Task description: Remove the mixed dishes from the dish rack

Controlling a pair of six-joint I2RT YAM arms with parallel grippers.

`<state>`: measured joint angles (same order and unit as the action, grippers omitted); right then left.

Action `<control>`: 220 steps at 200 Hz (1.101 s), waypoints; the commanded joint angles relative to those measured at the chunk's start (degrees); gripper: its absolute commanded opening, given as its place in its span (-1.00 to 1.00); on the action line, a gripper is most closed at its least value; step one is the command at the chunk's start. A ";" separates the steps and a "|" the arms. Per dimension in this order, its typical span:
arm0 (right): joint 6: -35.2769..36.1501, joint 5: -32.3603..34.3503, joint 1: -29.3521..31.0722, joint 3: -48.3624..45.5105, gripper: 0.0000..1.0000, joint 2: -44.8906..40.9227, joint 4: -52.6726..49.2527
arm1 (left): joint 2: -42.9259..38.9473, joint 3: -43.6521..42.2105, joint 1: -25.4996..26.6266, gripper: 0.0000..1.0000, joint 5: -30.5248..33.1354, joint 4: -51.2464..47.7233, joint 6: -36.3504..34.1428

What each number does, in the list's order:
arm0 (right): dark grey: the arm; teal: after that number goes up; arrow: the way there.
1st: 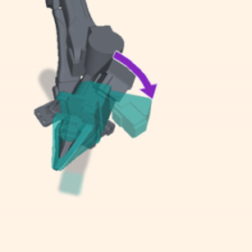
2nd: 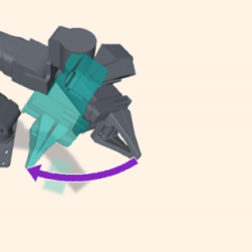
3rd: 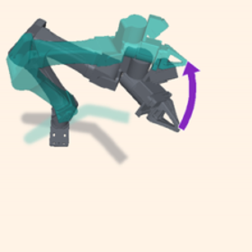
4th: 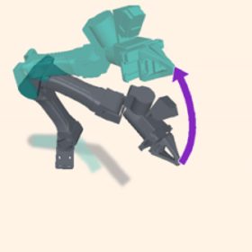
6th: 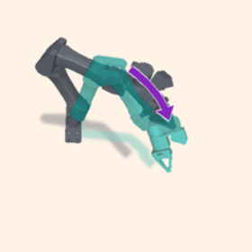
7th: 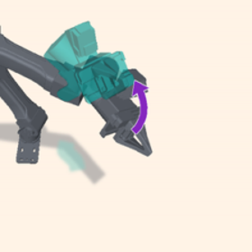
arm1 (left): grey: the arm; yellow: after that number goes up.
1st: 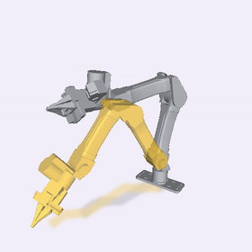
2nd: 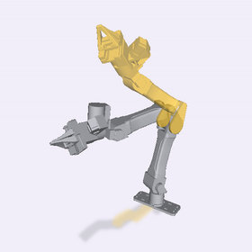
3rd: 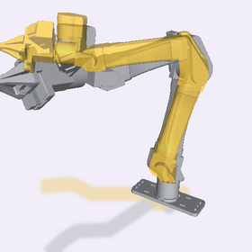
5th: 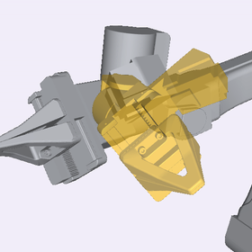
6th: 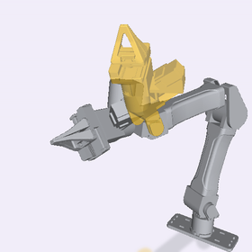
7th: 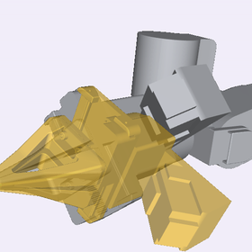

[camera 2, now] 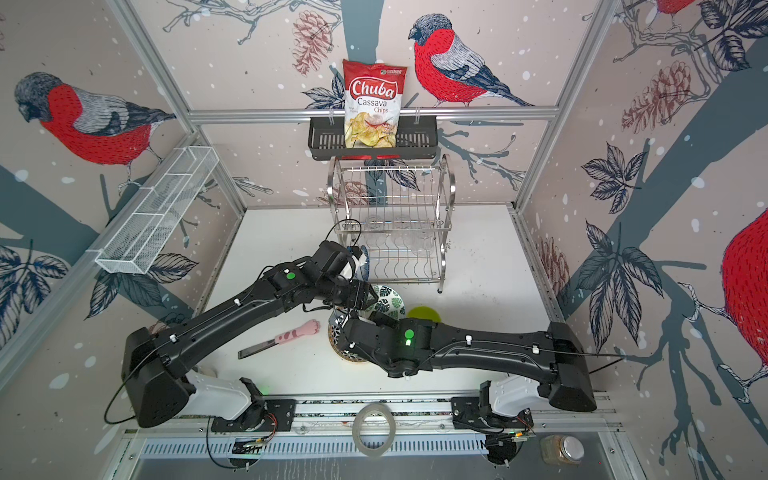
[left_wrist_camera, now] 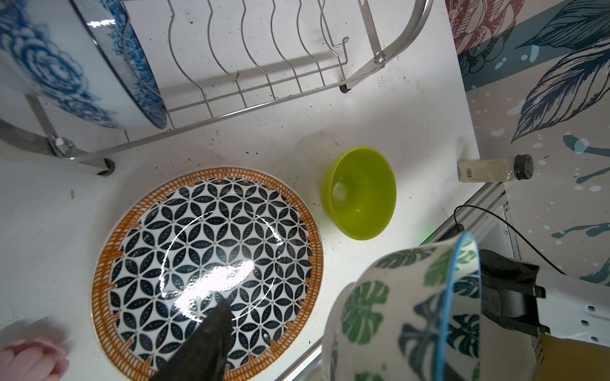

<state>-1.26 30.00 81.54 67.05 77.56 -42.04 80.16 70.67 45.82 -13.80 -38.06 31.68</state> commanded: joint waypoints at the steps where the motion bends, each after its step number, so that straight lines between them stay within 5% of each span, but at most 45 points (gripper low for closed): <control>1: -0.11 -1.49 -1.67 -0.91 -1.00 -3.19 1.88 | -1.09 0.57 0.06 0.63 -1.70 1.09 0.30; 46: -0.68 -3.50 -3.14 -3.06 -1.00 -10.44 6.11 | -0.23 0.84 0.06 0.47 -4.81 2.98 0.66; 159: -1.73 12.94 0.38 3.68 -1.00 4.04 0.17 | 1.55 0.10 0.50 -1.00 -3.68 3.17 0.34; 200: -1.54 16.01 0.30 2.97 -1.00 5.11 1.93 | 1.84 -0.27 0.50 -1.00 -3.64 3.36 0.33; 220: -1.73 16.32 -0.06 1.96 -0.78 4.63 3.55 | 1.84 -0.45 0.50 -1.00 -3.77 3.61 0.40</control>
<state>0.86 35.97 81.93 69.60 82.78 -46.41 81.89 70.52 46.33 -15.18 -33.45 26.59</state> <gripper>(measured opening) 0.099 0.104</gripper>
